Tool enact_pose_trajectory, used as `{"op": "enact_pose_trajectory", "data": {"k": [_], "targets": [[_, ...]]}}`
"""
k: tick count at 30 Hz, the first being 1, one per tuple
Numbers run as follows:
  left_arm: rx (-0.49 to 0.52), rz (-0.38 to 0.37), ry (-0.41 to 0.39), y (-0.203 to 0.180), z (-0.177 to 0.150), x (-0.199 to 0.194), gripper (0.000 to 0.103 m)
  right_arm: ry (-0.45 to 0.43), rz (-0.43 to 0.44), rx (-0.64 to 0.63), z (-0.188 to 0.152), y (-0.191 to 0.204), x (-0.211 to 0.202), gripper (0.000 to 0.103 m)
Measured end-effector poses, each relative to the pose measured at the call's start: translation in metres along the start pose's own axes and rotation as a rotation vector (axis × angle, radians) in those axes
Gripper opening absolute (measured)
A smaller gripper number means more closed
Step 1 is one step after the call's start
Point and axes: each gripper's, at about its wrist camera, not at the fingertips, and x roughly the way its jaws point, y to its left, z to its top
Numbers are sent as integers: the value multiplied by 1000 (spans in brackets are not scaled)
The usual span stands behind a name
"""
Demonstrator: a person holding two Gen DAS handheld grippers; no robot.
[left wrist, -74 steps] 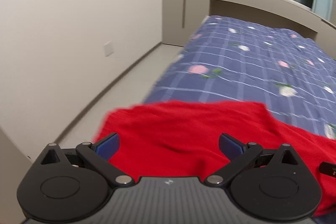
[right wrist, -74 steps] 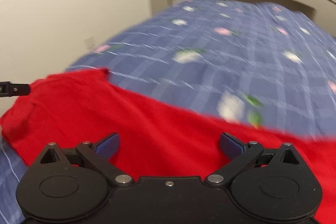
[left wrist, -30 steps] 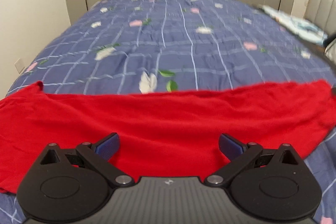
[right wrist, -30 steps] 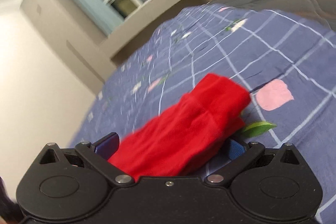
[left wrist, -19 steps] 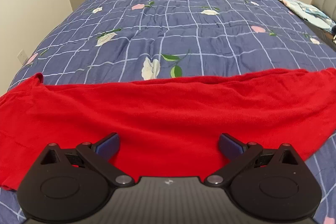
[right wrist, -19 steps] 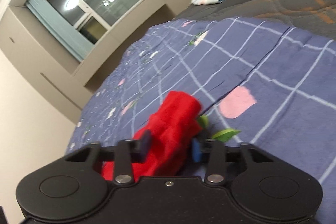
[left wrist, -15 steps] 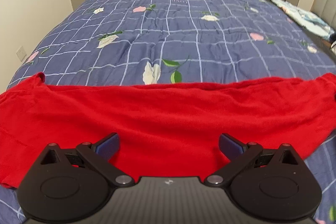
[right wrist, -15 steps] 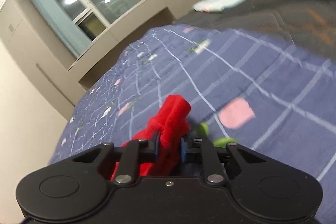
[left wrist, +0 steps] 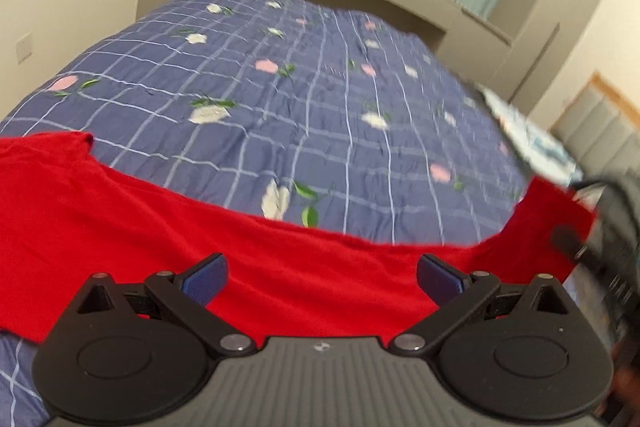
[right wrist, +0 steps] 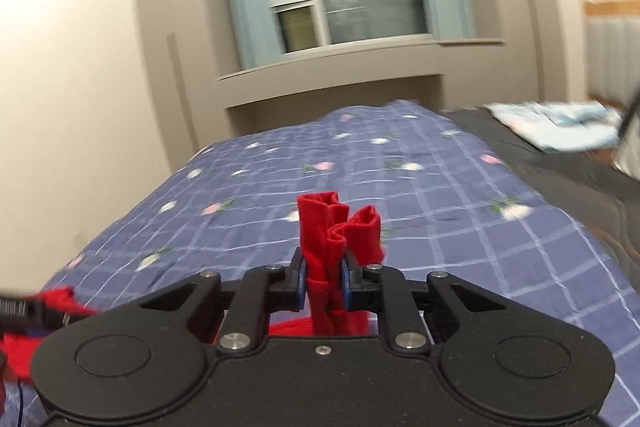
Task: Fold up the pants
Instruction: 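Lay the held end over the pants with the right gripper while the left gripper pinches the fabric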
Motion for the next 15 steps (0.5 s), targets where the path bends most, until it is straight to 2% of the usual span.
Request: {"op": "enact_pose_trajectory", "data": {"k": [5, 10, 15], "targets": [[-74, -16, -40, 26, 7, -15, 102, 56, 71, -100, -20, 70, 9, 17], [-107, -7, -51, 47, 3, -18, 102, 162, 130, -224, -59, 131, 26, 17], [-149, -6, -14, 62, -6, -9, 102, 234, 138, -280, -91, 162, 40, 17]]}}
